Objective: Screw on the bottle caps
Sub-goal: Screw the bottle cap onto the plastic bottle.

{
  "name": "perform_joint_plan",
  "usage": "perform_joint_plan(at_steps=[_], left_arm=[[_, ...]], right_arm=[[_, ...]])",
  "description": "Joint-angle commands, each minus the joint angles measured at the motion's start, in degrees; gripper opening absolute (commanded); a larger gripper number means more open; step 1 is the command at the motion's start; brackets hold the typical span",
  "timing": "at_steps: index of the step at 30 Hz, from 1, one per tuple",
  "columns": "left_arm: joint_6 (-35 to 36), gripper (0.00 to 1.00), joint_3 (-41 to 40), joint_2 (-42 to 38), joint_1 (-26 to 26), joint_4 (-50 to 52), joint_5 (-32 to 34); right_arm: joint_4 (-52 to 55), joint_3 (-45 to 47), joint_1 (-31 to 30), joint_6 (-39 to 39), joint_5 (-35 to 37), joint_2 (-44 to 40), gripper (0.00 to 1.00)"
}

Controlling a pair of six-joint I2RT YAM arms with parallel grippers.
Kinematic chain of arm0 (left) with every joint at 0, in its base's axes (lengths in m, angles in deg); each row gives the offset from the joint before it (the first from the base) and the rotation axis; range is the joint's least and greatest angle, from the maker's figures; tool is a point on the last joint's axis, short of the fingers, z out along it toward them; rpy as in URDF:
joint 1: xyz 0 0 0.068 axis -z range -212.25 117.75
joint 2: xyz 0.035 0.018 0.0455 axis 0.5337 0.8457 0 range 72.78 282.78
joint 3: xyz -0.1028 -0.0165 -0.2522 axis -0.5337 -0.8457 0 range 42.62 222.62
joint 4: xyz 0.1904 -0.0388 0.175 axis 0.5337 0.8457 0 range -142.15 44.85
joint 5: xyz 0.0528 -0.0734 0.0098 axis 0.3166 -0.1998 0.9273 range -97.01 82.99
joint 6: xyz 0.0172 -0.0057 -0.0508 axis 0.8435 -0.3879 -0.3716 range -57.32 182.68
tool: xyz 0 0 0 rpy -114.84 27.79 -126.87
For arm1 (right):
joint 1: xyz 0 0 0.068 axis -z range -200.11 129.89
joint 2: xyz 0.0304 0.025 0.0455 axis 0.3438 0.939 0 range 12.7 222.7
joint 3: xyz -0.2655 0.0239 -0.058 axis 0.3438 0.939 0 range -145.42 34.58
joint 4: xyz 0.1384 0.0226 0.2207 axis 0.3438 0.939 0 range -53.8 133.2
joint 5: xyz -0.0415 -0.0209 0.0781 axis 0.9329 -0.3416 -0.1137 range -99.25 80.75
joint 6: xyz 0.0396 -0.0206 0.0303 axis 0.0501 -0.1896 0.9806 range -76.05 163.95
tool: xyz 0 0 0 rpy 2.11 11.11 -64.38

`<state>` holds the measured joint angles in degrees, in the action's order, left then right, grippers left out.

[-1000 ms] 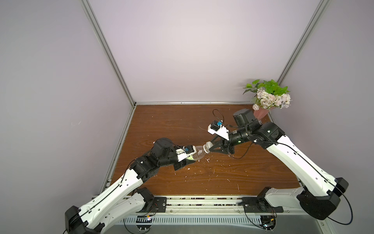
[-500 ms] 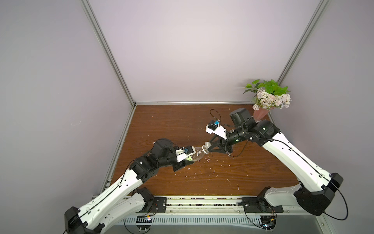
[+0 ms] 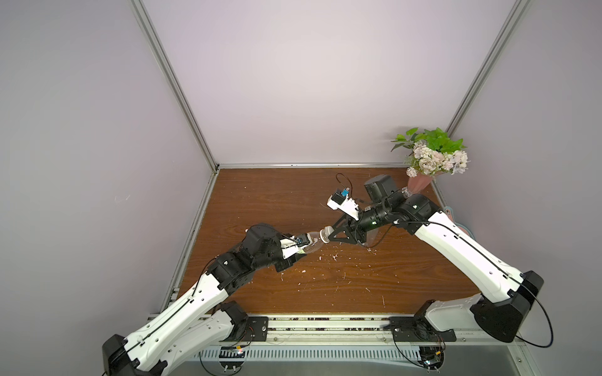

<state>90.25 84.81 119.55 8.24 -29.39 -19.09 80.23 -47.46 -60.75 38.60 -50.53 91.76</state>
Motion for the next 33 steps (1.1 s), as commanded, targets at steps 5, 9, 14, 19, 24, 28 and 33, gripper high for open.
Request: perform_joint_plan(at_steps=[5, 9, 14, 19, 24, 28, 33], left_arm=[[2.5, 0.44, 3.3, 1.5, 0.7, -21.6, -1.2], [3.6, 0.44, 3.1, 2.5, 1.2, -20.2, -0.3], [4.5, 0.43, 2.8, 2.8, 1.9, -19.2, 1.2], [4.2, 0.43, 3.1, 1.5, 1.9, -19.8, 0.9], [4.2, 0.43, 3.9, 1.5, 1.9, -18.6, 0.2], [3.9, 0.43, 4.2, 1.7, 1.8, -18.8, 0.1], [4.8, 0.44, 3.9, 1.3, 1.9, -21.0, 2.5]], right_arm=[[-20.9, 9.6, -4.2, 20.2, -10.9, -0.2, 0.26], [-23.2, 8.3, -4.1, 24.4, -11.2, 0.2, 0.25], [-21.4, 7.2, -4.1, 25.2, -10.3, 1.0, 0.23], [-6.0, 1.8, -4.1, 17.7, -1.8, 4.5, 0.21], [4.6, -3.1, -4.6, 12.4, 7.7, 7.5, 0.2], [6.3, -3.7, -6.3, 12.3, 13.2, 8.4, 0.18], [3.8, -1.3, -6.6, 17.2, 13.5, 9.0, 0.18]])
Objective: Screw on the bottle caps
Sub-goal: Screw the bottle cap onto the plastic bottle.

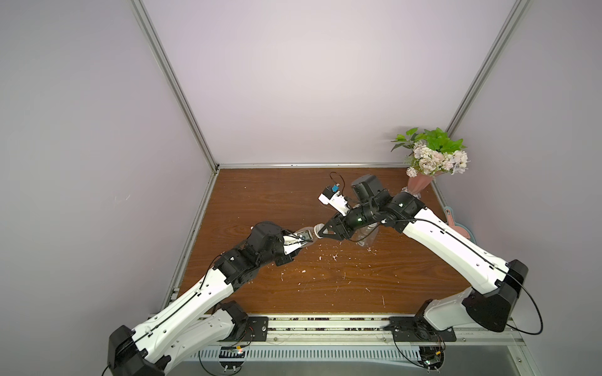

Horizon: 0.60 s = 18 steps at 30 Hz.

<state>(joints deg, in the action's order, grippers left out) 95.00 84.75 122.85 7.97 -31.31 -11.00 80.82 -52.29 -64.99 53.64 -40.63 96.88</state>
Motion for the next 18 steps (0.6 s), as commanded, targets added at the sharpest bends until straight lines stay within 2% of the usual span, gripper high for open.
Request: perform_joint_plan(at_steps=[1, 5, 9, 13, 17, 18], left_arm=[[0.4, 0.44, 3.9, -1.9, 2.1, -19.1, -5.3], [1.1, 0.43, 4.1, -2.2, 2.1, -20.4, -4.8], [1.1, 0.44, 3.6, -3.3, 2.1, -21.9, -4.5], [2.2, 0.43, 3.7, -3.2, 2.1, -21.4, -3.7], [3.6, 0.43, 3.6, -2.3, 2.2, -20.8, -3.7], [3.9, 0.43, 3.5, -2.0, 2.2, -20.8, -3.5]], right_arm=[[1.1, 4.7, -2.3, 4.1, 2.0, 3.7, 0.18], [-11.1, 12.0, -1.6, 12.9, -8.0, 2.0, 0.17], [-24.0, 19.6, 0.0, 23.9, -13.2, -0.3, 0.15], [-30.6, 22.8, 0.4, 36.0, -15.2, 0.1, 0.15], [-40.4, 26.2, 0.4, 48.2, -15.6, -0.3, 0.08], [-43.3, 27.0, 0.4, 51.5, -15.7, -0.5, 0.1]])
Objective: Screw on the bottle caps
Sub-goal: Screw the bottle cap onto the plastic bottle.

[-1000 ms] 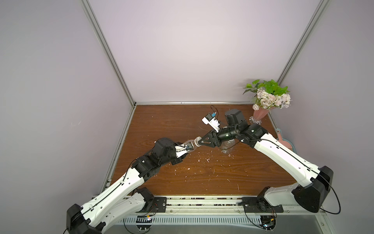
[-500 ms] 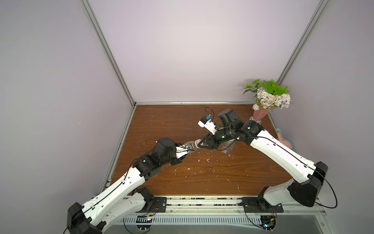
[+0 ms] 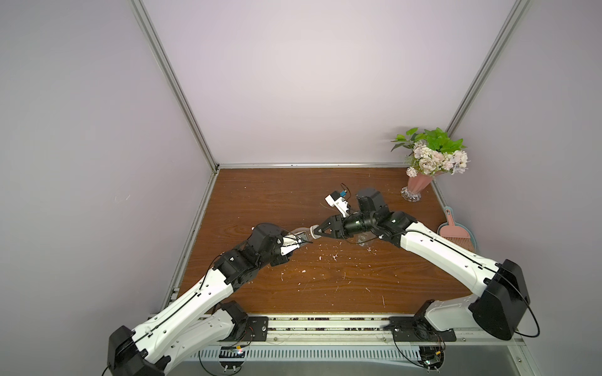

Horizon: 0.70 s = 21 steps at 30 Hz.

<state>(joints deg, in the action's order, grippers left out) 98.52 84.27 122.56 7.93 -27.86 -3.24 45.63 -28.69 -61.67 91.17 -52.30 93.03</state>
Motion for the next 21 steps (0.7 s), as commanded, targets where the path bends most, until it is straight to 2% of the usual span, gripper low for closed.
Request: perform_joint_plan(at_steps=[1, 4, 9, 15, 18, 21], left_arm=[[0.8, 0.43, 4.0, -1.5, 2.3, -24.1, -11.2], [2.2, 0.43, 3.5, -1.2, 3.0, -24.1, -9.7], [5.7, 0.43, 2.0, -0.6, 5.7, -26.3, -3.9], [8.2, 0.44, 0.1, -0.5, 8.0, -33.4, 0.1], [9.2, 0.44, -1.7, -1.4, 8.1, -38.4, 1.1], [9.3, 0.44, -2.3, -1.9, 8.1, -40.2, 1.6]], right_arm=[[-9.9, 4.1, -2.9, 16.6, -3.9, 3.2, 0.12], [-16.1, 6.4, -3.0, 24.3, -2.8, 2.2, 0.16], [-32.6, 12.5, -2.9, 39.6, -1.3, 1.1, 0.12], [-44.4, 16.3, -3.0, 49.9, 1.6, 1.1, 0.14], [-48.6, 17.5, -3.0, 52.9, 3.1, 1.4, 0.22], [-54.6, 18.6, -3.0, 55.9, 3.5, 2.3, 0.23]])
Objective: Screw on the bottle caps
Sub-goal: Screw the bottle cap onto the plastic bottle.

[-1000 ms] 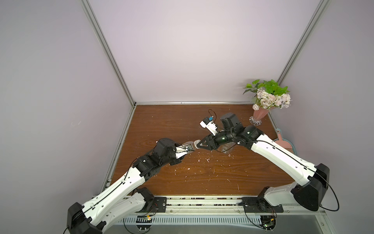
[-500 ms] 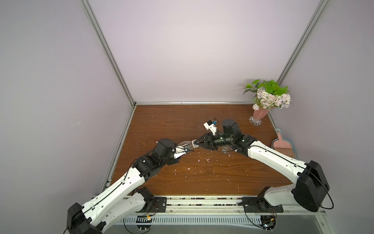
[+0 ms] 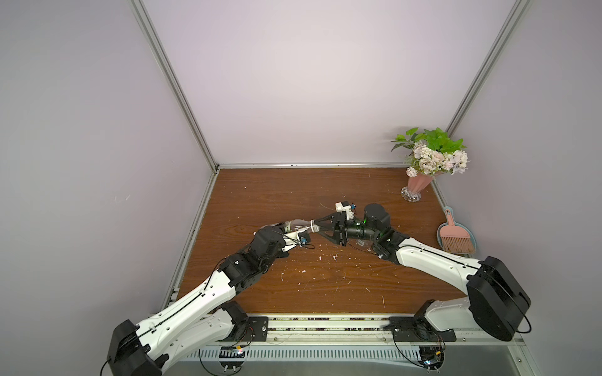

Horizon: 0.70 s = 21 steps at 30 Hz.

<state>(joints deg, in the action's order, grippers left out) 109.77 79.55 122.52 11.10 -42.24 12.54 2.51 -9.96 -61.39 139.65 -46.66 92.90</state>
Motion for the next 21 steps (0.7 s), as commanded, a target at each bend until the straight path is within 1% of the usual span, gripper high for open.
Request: perform_joint_plan(at_steps=[1, 2, 5, 11, 14, 17, 21], left_arm=[[-2.0, 0.44, 2.5, -1.9, 4.9, -25.7, -14.1], [-2.1, 0.44, 2.6, -1.9, 4.9, -25.5, -14.1], [-2.1, 0.44, 2.9, -1.7, 4.9, -24.2, -14.0], [-2.6, 0.44, 3.2, -1.3, 4.9, -22.4, -14.3], [-3.2, 0.44, 3.2, -1.4, 4.9, -22.0, -14.5], [-3.5, 0.43, 3.1, -1.6, 4.9, -21.8, -14.4], [-3.8, 0.43, 3.2, -1.6, 5.0, -21.5, -14.4]], right_arm=[[-12.3, 0.1, -3.2, 7.9, -2.0, 2.6, 0.23], [-13.4, 0.5, -3.2, 8.2, -1.5, 2.6, 0.24], [-13.9, 0.6, -2.9, 7.4, -1.3, 2.5, 0.29], [-7.0, -1.7, -0.3, 0.5, -0.8, -0.8, 0.43], [-4.8, -2.1, 1.2, -1.9, -0.2, -2.8, 0.47], [-3.2, -1.8, 1.9, -3.1, 1.1, -4.5, 0.53], [-2.2, -2.3, 2.4, -4.7, 0.6, -5.1, 0.63]])
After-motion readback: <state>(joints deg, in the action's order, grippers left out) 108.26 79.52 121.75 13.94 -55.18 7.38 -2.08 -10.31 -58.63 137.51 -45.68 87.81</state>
